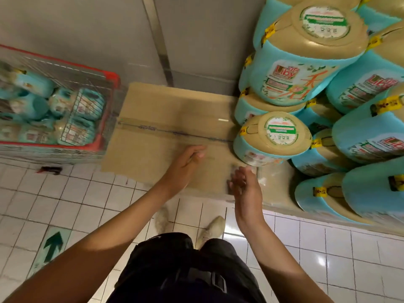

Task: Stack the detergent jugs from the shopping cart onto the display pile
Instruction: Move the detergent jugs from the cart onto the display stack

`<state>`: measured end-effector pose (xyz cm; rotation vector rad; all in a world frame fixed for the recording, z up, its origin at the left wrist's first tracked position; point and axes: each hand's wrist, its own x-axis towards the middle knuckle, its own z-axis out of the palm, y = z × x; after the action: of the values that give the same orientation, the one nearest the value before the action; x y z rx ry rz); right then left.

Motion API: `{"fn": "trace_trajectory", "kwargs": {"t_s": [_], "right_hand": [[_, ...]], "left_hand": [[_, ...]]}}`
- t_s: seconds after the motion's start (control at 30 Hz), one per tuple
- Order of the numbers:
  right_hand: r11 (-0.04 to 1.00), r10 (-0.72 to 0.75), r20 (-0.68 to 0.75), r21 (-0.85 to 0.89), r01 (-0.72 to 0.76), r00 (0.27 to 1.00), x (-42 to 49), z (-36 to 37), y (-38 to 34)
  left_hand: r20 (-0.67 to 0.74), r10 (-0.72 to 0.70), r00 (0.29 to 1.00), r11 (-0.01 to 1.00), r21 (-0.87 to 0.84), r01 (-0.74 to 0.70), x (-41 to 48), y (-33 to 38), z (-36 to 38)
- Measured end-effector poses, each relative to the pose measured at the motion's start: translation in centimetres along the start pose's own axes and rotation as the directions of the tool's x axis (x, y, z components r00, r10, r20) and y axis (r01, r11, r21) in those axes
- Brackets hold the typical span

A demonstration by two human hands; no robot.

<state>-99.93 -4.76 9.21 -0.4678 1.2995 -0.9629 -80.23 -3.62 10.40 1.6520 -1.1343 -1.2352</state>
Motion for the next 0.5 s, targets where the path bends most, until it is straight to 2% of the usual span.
{"fn": "trace_trajectory", "kwargs": {"t_s": [0.17, 0.23, 0.4, 0.5], "right_hand": [[0.982, 0.067, 0.148, -0.183, -0.039, 0.987, -1.1, 6.4, 2.9], [0.967, 0.086, 0.216, -0.251, -0.030, 0.973, -1.6, 10.1, 4.4], [0.917, 0.151, 0.376, -0.398, 0.012, 0.914, -3.9, 20.1, 9.0], [0.888, 0.193, 0.406, -0.460, 0.017, 0.893, -5.9, 26.7, 12.5]], "left_hand": [[-0.176, -0.141, 0.974, 0.989, -0.075, 0.130, -5.4, -4.7, -8.2], [-0.252, -0.205, 0.946, 0.972, -0.166, 0.167, -8.2, -7.4, -11.8], [-0.467, -0.312, 0.828, 0.928, -0.338, 0.159, -15.9, -12.9, -21.8], [-0.557, -0.365, 0.746, 0.908, -0.391, 0.152, -20.2, -16.0, -27.3]]}}
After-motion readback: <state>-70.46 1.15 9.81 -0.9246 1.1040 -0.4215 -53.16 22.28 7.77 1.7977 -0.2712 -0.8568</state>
